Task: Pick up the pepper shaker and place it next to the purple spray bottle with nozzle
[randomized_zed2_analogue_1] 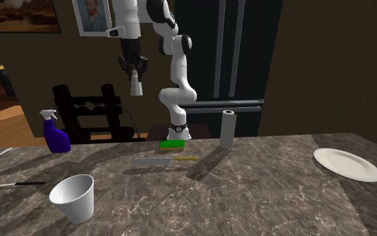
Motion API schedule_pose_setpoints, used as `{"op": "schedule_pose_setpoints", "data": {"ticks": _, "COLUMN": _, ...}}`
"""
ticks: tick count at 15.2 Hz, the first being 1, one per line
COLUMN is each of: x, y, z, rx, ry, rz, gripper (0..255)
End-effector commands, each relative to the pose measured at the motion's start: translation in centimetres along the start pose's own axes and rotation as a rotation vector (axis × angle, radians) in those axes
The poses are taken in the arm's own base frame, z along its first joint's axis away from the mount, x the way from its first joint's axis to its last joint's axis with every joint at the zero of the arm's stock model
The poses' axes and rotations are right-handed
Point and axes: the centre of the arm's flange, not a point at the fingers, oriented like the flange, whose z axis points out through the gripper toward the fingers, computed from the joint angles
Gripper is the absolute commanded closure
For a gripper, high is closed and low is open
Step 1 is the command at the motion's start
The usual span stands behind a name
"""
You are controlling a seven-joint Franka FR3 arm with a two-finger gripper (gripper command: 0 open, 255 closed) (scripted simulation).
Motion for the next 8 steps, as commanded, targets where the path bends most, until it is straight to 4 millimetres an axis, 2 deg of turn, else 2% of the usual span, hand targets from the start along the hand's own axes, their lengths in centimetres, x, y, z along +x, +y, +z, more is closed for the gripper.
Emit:
{"op": "schedule_pose_setpoints", "data": {"ticks": 1, "x": 0.6, "y": 3.1, "z": 0.8, "rx": -0.001, "ry": 0.000, "rz": -0.002, "gripper": 255}}
{"op": "schedule_pose_setpoints", "data": {"ticks": 8, "x": 1.9, "y": 12.2, "z": 1.0, "rx": -0.001, "ry": 0.000, "rz": -0.002, "gripper": 255}}
